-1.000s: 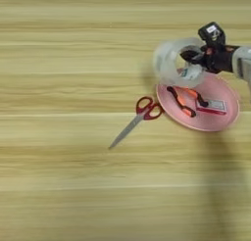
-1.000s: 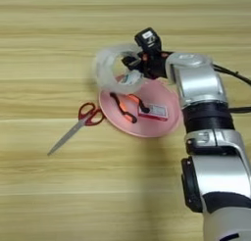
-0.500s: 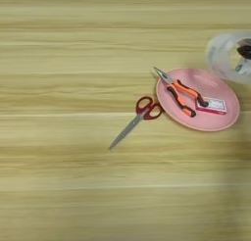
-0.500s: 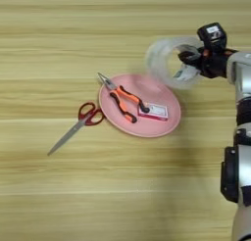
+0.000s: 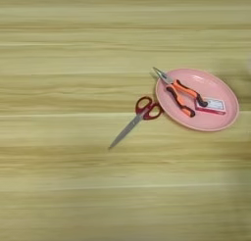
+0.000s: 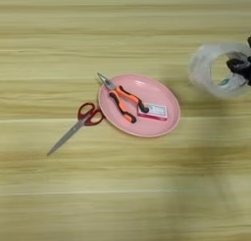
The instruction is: Move the objects on the table
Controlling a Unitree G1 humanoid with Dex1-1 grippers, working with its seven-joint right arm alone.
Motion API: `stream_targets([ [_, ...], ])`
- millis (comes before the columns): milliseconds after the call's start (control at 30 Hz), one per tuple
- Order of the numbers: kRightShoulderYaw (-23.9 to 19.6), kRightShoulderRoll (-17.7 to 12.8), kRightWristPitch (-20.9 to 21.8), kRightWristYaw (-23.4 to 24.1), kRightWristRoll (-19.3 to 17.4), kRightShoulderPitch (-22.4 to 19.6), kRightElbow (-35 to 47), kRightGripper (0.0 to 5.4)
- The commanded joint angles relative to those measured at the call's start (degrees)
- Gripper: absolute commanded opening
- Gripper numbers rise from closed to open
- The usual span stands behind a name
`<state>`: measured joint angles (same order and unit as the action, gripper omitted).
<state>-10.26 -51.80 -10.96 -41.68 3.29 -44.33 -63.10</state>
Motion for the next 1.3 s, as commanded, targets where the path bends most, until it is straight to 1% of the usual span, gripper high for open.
stream_targets([
  [33,1.84,-5.77,4.27,0.18,2.00,-3.27,1.29,1.05],
  [133,3.97,-7.16,5.93,-0.94,4.23,-3.80,0.01,1.05],
  [233,5.57,-8.24,6.66,-1.96,5.95,-4.58,-0.75,1.05],
  [367,7.07,-8.50,7.17,-3.76,7.31,-4.38,-1.59,1.05],
  [500,8.14,-7.53,7.31,-5.75,7.74,-3.48,-1.61,1.05],
  [600,8.86,-6.15,7.40,-6.12,8.00,-2.70,-1.44,1.05],
  [733,9.83,-4.49,7.83,-5.96,8.38,-1.49,-1.82,1.05],
  [900,11.04,-1.00,8.14,-4.53,8.87,-0.10,-2.60,1.05],
  [933,11.16,-0.73,8.18,-4.39,8.95,-0.06,-2.55,1.34],
  [1067,10.52,-1.16,7.65,-3.59,8.41,-1.17,-1.78,1.82],
  [1100,10.27,-1.48,7.37,-3.54,8.19,-1.62,-1.40,1.87],
  [1233,9.83,-2.05,6.78,-3.01,8.05,-2.62,-0.24,2.49],
  [1267,9.75,-2.18,6.65,-2.93,8.12,-2.86,0.02,2.54],
  [1300,9.56,-2.30,6.58,-2.79,8.10,-3.08,0.22,2.74],
])
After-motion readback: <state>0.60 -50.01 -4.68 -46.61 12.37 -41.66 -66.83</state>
